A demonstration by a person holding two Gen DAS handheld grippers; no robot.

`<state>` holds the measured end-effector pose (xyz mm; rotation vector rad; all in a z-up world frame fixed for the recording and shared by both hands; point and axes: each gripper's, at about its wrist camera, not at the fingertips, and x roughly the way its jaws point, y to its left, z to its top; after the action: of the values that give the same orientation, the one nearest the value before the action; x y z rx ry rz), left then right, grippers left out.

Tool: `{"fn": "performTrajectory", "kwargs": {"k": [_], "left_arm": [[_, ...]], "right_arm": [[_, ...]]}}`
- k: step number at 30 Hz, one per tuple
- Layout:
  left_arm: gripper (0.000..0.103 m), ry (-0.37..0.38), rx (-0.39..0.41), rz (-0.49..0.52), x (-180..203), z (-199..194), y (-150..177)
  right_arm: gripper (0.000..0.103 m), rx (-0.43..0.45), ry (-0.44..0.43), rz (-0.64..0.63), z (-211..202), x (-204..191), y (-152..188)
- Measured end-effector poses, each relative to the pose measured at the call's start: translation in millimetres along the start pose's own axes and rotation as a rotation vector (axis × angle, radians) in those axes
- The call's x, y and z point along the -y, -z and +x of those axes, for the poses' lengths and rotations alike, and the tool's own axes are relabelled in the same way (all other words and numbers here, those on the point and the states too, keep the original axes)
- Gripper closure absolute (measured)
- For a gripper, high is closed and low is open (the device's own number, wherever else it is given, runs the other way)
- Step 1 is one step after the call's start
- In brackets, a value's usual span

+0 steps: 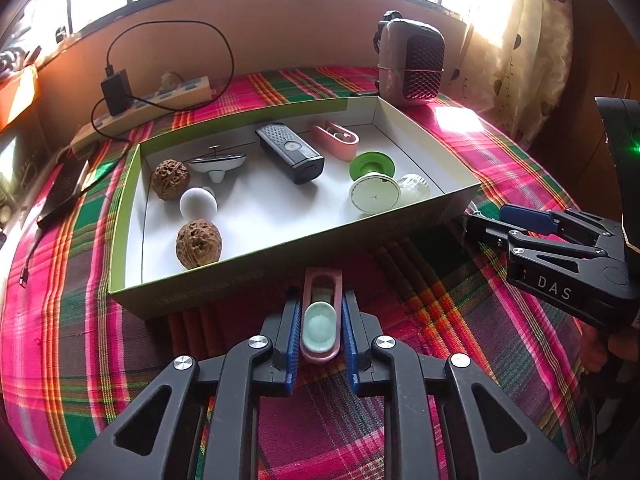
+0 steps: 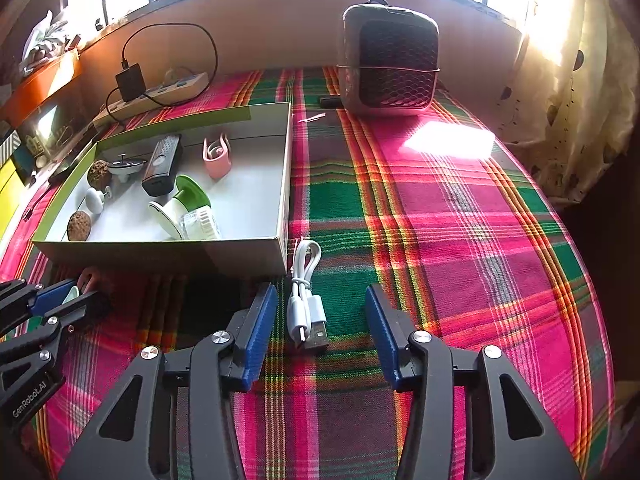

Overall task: Organize objects
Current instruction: 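Grasp the pink case with teal insert with the left tool while the right tool grasps the white USB cable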

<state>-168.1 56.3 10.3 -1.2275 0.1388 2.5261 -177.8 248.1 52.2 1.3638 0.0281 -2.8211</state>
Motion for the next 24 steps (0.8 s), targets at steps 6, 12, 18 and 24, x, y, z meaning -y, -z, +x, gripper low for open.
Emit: {"fn": "performTrajectory", "kwargs": {"k": [6,12,18,24], "left_arm": [[0.087,0.001,0.001,-0.001,-0.5,0.4,0.2],[0.087,0.000,0.001,-0.001,-0.4,0.2,0.6],[0.087,-0.001,0.002,0.000,-0.5,-0.3,0.4],[0.087,-0.001,0.002,-0.001,-0.1,-0.5,0.4]], "right_arm": [[0.070,0.004,-0.003,-0.014,-1.1,-4.5,1.0],[0.081,0.007,-0.006,-0.011,-1.5,-4.2,1.8],[0.082,0.007,-0.007,-0.011,-1.5,-4.4,1.3],[0.082,0.007,-0.007,-0.010,-1.6,-3.8,1.0]]}}
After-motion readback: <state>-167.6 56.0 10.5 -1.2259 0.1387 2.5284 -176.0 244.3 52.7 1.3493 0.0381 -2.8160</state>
